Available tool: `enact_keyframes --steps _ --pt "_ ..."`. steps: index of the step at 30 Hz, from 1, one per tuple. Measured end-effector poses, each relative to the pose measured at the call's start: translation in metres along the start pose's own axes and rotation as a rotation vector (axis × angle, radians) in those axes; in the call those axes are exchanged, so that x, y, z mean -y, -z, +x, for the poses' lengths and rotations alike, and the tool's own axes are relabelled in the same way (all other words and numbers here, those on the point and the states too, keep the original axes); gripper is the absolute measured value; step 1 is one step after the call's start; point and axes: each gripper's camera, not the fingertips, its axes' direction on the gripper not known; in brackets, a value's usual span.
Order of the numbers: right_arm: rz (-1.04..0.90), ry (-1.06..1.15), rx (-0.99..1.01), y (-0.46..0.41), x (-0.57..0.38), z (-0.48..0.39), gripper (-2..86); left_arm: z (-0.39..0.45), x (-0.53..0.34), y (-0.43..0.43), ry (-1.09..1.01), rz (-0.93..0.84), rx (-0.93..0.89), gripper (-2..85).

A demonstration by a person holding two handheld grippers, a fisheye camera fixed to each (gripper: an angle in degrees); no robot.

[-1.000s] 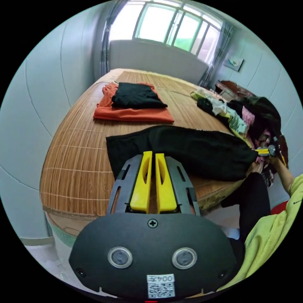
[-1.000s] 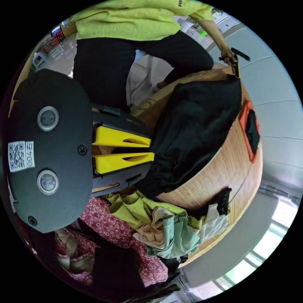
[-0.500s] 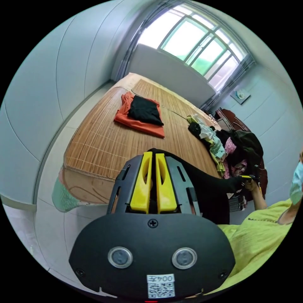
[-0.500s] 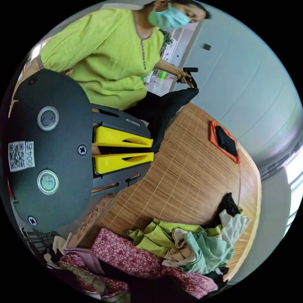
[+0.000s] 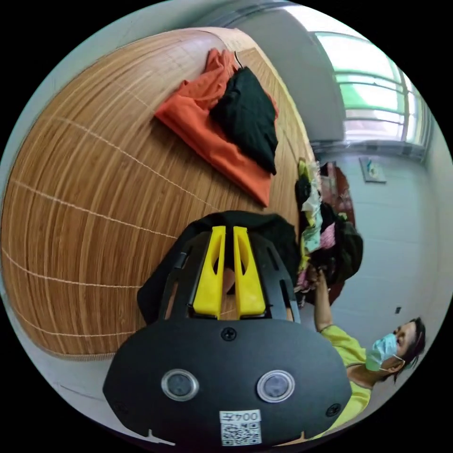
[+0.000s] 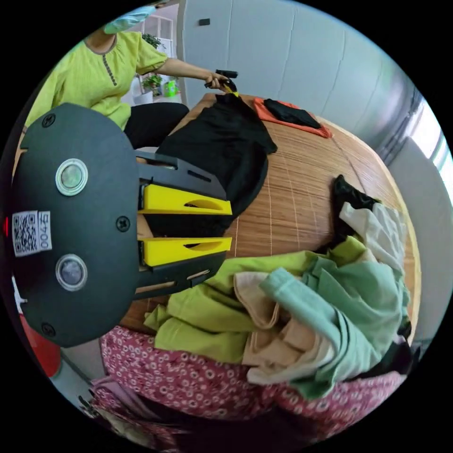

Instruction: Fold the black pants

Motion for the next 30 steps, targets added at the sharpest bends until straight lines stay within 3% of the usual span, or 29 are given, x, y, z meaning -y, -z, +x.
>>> enact_keyframes --steps 2,4,8,12,14,19,26,30 --pt "0.049 0.013 -0.011 0.014 -0.031 -0.007 8.4 -0.013 -0.007 0.025 0.037 0.133 -0.054 1.5" --pt "0.048 0.040 -0.073 0.015 -0.056 -0.018 8.5 -0.019 -0.025 0.059 0.086 0.313 0.018 0.9" --pt "0.058 0.048 -0.194 0.009 -0.105 -0.022 10.5 -0.011 -0.053 0.097 0.091 0.481 0.136 0.5" --pt "0.139 -0.083 -0.032 0.021 -0.130 0.019 13.3 0.021 -0.077 0.084 -0.048 0.370 0.103 0.3" --pt "0.164 -0.190 0.221 0.024 -0.144 0.061 14.2 0.033 -0.096 0.065 -0.088 0.331 0.042 0.3" --pt "0.147 -0.285 0.509 0.009 -0.167 0.121 16.4 0.069 -0.164 -0.006 -0.194 0.231 -0.144 0.2" --pt "0.109 -0.227 0.617 -0.017 -0.176 0.114 15.7 0.143 -0.204 -0.118 -0.402 0.089 0.023 0.2" --pt "0.134 -0.232 0.649 -0.036 -0.173 0.102 12.8 0.181 -0.199 -0.189 -0.479 0.062 0.215 0.1"
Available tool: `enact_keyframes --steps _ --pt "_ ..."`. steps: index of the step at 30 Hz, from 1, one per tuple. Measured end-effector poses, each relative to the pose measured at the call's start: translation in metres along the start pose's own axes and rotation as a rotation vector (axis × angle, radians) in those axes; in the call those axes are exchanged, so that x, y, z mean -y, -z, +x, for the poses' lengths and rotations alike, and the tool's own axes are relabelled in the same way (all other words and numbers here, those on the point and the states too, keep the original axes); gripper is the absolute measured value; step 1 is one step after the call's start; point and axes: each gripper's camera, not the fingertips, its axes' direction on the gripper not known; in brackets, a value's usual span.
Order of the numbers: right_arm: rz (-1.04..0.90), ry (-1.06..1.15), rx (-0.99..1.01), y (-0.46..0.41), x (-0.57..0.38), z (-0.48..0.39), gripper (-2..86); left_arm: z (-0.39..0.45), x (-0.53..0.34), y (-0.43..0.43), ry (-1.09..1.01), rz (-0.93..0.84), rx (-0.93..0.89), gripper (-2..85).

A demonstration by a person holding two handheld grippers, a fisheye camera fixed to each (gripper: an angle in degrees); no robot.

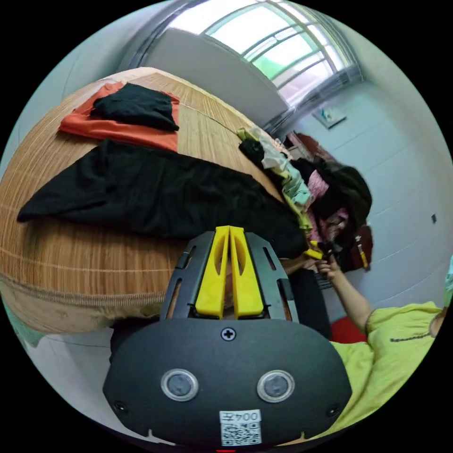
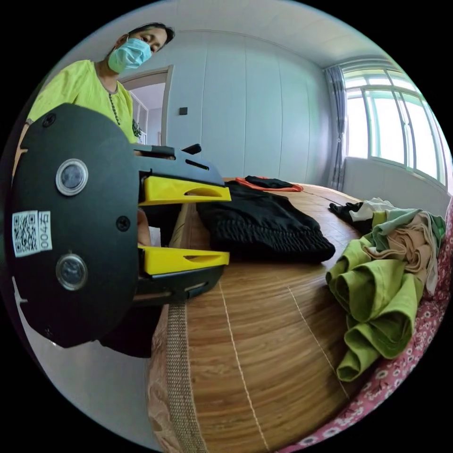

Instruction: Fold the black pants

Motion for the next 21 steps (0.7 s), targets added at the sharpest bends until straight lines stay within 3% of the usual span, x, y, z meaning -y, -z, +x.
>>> enact_keyframes --steps 5,15,18,21 --pt "0.104 -0.043 -0.009 -0.015 -0.009 0.007 5.8 0.013 0.017 -0.030 0.093 0.001 0.071 0.1" --pt "0.092 -0.009 -0.121 0.008 -0.003 0.010 6.0 0.073 0.027 -0.076 0.055 -0.109 0.033 0.1" --pt "0.167 0.051 -0.304 0.005 -0.015 -0.027 6.6 0.078 0.021 -0.064 0.060 -0.041 0.044 0.1" --pt "0.321 0.249 -0.677 -0.025 -0.042 -0.100 6.4 0.070 0.016 -0.036 0.052 0.064 0.166 0.2"
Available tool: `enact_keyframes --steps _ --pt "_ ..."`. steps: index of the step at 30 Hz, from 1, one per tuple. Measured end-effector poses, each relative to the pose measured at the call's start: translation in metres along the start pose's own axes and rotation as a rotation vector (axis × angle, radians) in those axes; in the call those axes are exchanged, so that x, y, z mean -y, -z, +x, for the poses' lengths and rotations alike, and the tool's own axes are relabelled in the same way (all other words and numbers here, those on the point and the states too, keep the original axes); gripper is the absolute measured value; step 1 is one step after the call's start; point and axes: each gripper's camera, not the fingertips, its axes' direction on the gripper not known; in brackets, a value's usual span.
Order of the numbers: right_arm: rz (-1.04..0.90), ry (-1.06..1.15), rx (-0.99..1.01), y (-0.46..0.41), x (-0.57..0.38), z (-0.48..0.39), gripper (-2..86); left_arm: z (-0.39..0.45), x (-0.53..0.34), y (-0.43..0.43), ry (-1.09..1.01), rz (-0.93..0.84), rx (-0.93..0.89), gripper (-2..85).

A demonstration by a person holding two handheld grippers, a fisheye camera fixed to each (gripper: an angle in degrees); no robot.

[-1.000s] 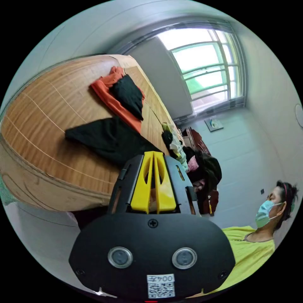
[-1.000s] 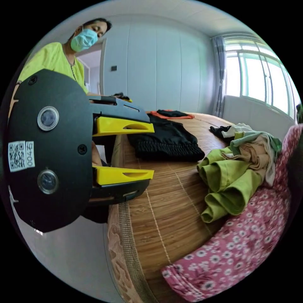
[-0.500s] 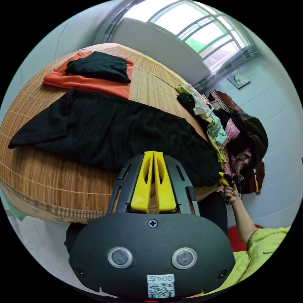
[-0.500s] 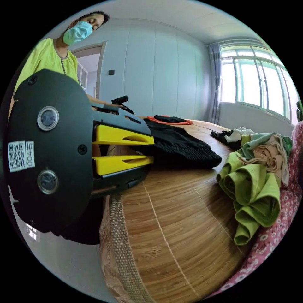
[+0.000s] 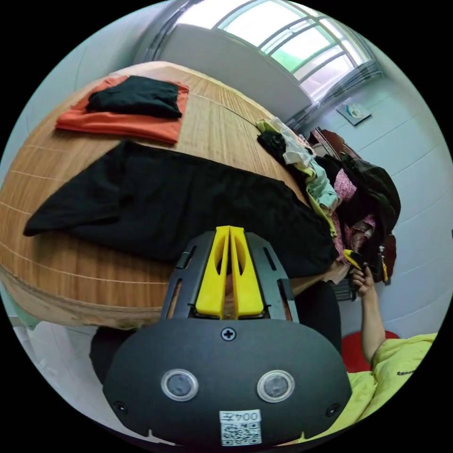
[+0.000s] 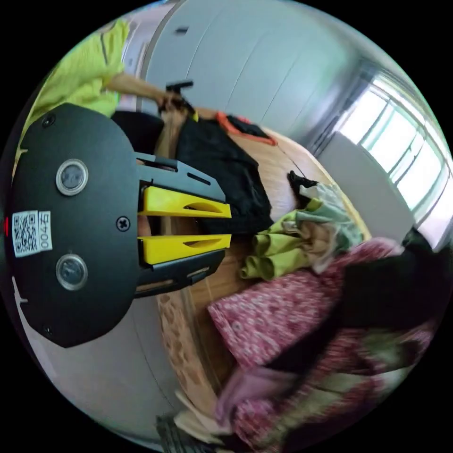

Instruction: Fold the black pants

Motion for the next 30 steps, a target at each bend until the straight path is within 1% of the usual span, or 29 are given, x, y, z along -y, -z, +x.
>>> enact_keyframes --steps 1,2,3,5,6,7,8,9,11,12,14,16,18,19,21,23,27,30 --pt "0.051 0.111 -0.118 -0.003 -0.005 -0.041 6.2 -0.009 0.003 0.007 0.009 0.017 0.060 0.3" --pt "0.051 0.215 -0.181 -0.018 -0.008 -0.081 5.9 -0.014 0.006 0.010 0.020 0.020 0.079 0.3" --pt "0.041 0.261 -0.193 -0.028 -0.009 -0.100 5.8 -0.023 0.013 0.012 0.034 0.014 0.092 0.3" --pt "-0.018 0.411 -0.231 -0.081 -0.011 -0.169 2.9 -0.029 0.026 0.006 0.013 -0.037 0.073 0.2" --pt "-0.035 0.443 -0.251 -0.096 -0.012 -0.184 2.1 -0.031 0.036 -0.005 0.000 -0.125 0.090 0.2" --pt "-0.074 0.516 -0.287 -0.125 -0.014 -0.214 0.6 -0.030 0.043 -0.015 -0.022 -0.196 0.147 0.1" --pt "-0.116 0.589 -0.322 -0.152 -0.017 -0.239 0.1 -0.030 0.046 -0.018 -0.036 -0.215 0.182 0.1" --pt "-0.145 0.615 -0.339 -0.166 -0.018 -0.249 -0.2 -0.030 0.051 -0.021 -0.048 -0.245 0.247 0.1" --pt "-0.321 0.671 -0.386 -0.222 -0.024 -0.271 -0.5 -0.035 0.061 -0.020 -0.036 -0.275 0.264 0.1" --pt "-0.371 0.675 -0.396 -0.235 -0.026 -0.273 -0.5 -0.041 0.069 -0.019 -0.025 -0.299 0.285 0.2" --pt "-0.393 0.677 -0.415 -0.259 -0.033 -0.281 -0.5 -0.045 0.084 -0.013 -0.044 -0.311 0.367 0.2" --pt "-0.416 0.657 -0.420 -0.272 -0.033 -0.288 -0.5 -0.052 0.110 0.009 -0.062 -0.253 0.496 0.2" --pt "-0.436 0.671 -0.438 -0.285 -0.035 -0.297 -0.5 -0.065 0.130 0.036 -0.003 -0.162 0.543 0.2" --pt "-0.445 0.683 -0.449 -0.293 -0.037 -0.301 -0.5 -0.076 0.138 0.055 0.053 -0.102 0.522 0.1" --pt "-0.452 0.659 -0.442 -0.303 -0.036 -0.304 -0.6 -0.092 0.140 0.079 0.110 -0.041 0.467 0.1" --pt "-0.442 0.595 -0.397 -0.313 -0.033 -0.302 -0.5 -0.104 0.129 0.091 0.130 -0.031 0.432 0.1" --pt "-0.403 0.530 -0.334 -0.323 -0.038 -0.297 0.2 -0.128 0.060 0.092 0.129 -0.038 0.377 0.3" --pt "-0.314 0.488 -0.268 -0.320 -0.046 -0.292 2.5 -0.146 0.006 0.091 0.177 0.004 0.336 0.4"
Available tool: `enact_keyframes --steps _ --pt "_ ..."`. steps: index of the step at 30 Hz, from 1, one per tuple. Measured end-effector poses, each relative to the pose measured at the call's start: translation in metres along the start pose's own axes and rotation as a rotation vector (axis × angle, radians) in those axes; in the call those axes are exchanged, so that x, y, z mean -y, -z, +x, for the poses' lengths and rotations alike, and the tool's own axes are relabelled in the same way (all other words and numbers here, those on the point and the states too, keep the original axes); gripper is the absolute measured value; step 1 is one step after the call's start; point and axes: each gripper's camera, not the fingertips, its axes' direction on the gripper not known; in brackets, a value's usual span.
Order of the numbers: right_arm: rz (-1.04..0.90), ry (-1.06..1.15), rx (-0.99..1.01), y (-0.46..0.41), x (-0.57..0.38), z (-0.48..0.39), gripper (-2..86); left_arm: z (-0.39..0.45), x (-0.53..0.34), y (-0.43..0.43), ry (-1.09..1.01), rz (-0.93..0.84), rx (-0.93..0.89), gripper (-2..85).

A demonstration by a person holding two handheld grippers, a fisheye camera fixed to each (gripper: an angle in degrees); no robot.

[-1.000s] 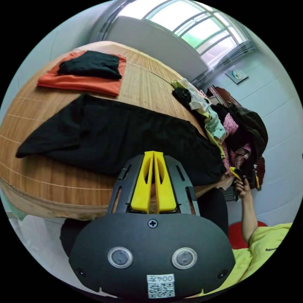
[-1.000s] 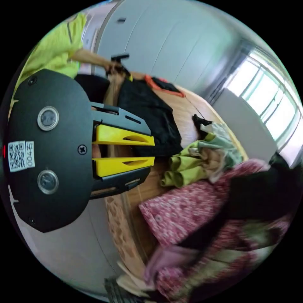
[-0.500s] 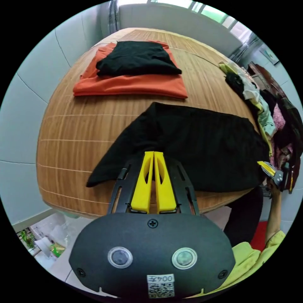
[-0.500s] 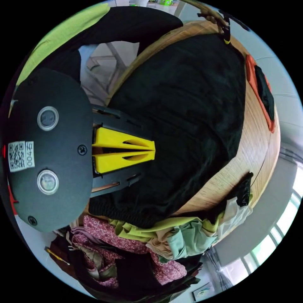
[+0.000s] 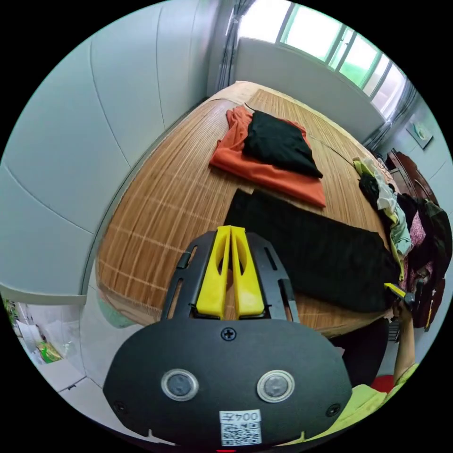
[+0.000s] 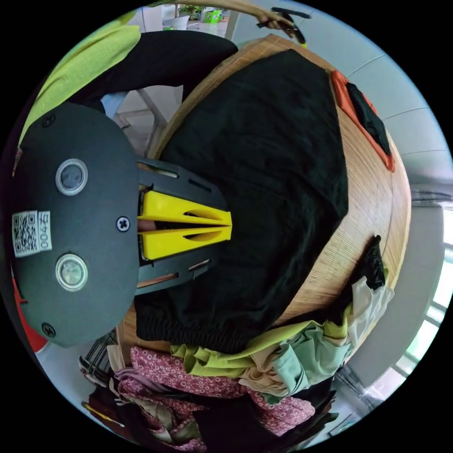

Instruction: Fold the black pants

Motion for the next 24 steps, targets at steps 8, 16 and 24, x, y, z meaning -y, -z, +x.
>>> enact_keyframes --steps 8,16,24 --pt "0.323 -0.124 0.403 0.026 -0.046 -0.082 8.7 -0.024 -0.095 0.021 0.192 0.232 -0.204 0.8" --pt "0.315 0.288 0.428 0.001 0.024 -0.266 8.4 -0.059 -0.105 0.024 0.562 0.387 -0.178 0.5" --pt "0.273 0.547 0.325 -0.052 0.201 -0.397 8.9 -0.124 -0.146 0.014 0.819 0.619 -0.276 0.2"
